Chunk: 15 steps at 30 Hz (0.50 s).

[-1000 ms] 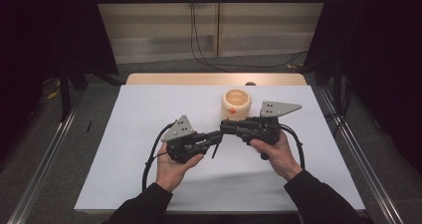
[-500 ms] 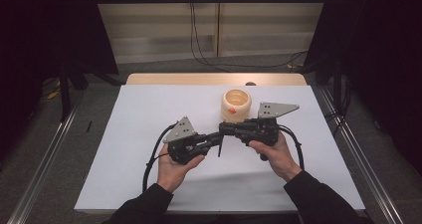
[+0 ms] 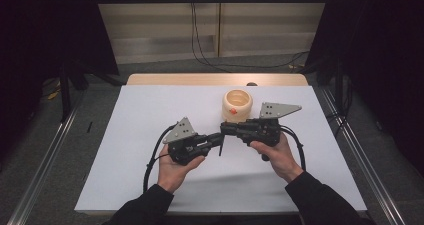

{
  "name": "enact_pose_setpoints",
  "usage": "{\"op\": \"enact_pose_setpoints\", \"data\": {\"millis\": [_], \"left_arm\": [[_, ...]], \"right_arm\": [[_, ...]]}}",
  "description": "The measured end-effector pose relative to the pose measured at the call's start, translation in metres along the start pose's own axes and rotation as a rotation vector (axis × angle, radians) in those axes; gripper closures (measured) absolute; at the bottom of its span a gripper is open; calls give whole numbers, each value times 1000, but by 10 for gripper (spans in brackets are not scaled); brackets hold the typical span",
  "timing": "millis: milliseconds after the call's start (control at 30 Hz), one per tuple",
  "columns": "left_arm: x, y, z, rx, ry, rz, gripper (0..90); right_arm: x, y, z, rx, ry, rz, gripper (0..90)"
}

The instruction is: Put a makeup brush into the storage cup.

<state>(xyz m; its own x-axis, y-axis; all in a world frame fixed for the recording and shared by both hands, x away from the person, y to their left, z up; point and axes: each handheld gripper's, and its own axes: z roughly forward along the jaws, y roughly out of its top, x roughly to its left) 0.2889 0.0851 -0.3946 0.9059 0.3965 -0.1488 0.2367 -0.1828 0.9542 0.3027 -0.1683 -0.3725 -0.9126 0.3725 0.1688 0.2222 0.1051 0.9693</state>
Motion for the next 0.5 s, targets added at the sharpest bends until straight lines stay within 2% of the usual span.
{"op": "enact_pose_setpoints", "data": {"millis": [67,200,233,300,333,367,400,500], "left_arm": [[-1,0,0,7,32,9,702],[1,-1,2,-5,30,-7,590],[1,-1,2,3,46,-6,571],[1,-2,2,-6,54,-14,464],[2,-2,3,-20,40,-15,433],[1,-1,2,-5,63,-5,410],[1,-2,3,-16,74,-10,375],[2,-2,4,-21,85,-11,249]], "right_arm": [[0,1,-2,-9,-4,3,848],[-1,2,-4,-14,-7,2,848],[-1,2,-4,-15,-7,2,848],[-1,2,-4,-16,-9,0,848],[0,3,-4,-14,-11,0,848],[0,3,-4,-13,-12,0,848],[0,3,-4,-14,-14,0,848],[-1,2,-4,-17,-10,2,848]]}}
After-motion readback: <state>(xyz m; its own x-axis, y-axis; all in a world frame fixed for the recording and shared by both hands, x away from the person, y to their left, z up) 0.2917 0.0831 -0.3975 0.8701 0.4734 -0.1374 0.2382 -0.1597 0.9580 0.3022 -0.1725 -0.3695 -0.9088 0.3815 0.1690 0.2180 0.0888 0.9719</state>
